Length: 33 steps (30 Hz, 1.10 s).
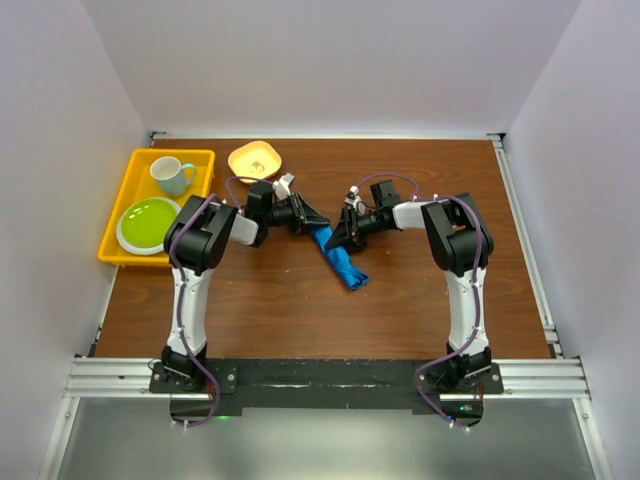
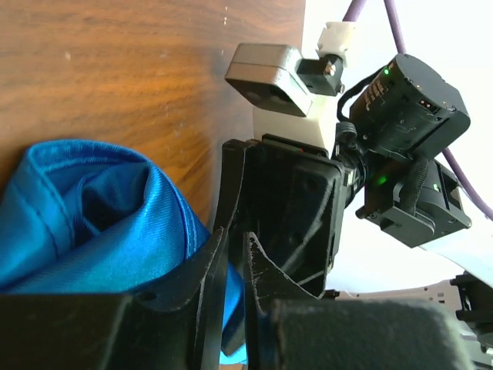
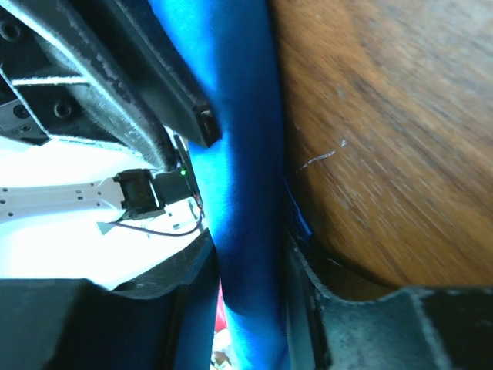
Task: Fold the napkin, place the utensils inside, and roll it up
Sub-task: Roll the napkin with the utensil
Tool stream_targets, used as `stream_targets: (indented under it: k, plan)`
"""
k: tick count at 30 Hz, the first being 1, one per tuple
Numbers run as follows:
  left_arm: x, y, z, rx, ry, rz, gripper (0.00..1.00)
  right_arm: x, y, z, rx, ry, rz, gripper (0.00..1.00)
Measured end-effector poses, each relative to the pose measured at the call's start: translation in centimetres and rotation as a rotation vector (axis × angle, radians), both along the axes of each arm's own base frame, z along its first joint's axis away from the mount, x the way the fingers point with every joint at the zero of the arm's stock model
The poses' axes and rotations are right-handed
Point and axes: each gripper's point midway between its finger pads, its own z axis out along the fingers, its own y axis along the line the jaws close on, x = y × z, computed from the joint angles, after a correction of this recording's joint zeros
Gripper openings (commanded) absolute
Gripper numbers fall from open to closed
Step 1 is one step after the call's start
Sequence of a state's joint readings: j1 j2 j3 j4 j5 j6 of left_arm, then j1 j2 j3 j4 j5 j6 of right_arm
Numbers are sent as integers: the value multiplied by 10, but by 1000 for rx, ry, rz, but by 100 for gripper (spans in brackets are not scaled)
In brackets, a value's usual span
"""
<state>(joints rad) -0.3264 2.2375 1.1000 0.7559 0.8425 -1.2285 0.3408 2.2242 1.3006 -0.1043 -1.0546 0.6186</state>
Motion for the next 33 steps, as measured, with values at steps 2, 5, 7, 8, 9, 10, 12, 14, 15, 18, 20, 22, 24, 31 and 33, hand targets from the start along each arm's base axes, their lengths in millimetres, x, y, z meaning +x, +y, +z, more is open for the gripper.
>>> stream_targets:
  k: [2,5,7,8,9,10,12,14,15,18,20,22,24,31,33]
  plan:
    - [3,-2,1,-1,-11,-1,17,0,-1,1,2,2,1,45]
    - [9,-4,1,1,-34,-2,17,1,-1,3,-4,1,8,51]
    - [10,-4,1,3,-38,1,17,2,-2,5,-19,-8,20,58]
    - [11,-4,1,3,-39,2,17,3,-2,6,-34,-10,24,60]
    - [11,-4,1,4,-38,2,17,5,-4,8,-54,-21,32,62]
    - [11,-3,0,5,-37,4,17,8,-5,9,-78,-39,38,67]
    - [11,-3,0,8,-37,5,17,12,-11,11,-141,-74,48,71]
    - [11,-3,-1,12,-40,2,16,17,-19,14,-222,-129,56,75]
    - [11,-3,-1,14,-42,1,16,19,-25,16,-268,-156,60,76]
    - [11,-4,-1,18,-49,-2,16,23,-45,19,-402,-226,68,79]
    - [12,-4,-2,19,-46,-2,16,24,-60,22,-488,-257,69,79]
    - [12,-4,-2,20,-43,-2,16,23,-71,28,-547,-277,70,78]
    - [13,-4,-3,22,-39,-3,15,25,-76,35,-572,-299,66,70]
    - [18,-6,-3,32,-44,-7,15,30,-61,60,-465,-333,53,38]
    - [18,-6,-3,33,-44,-8,15,29,-53,61,-411,-328,50,33]
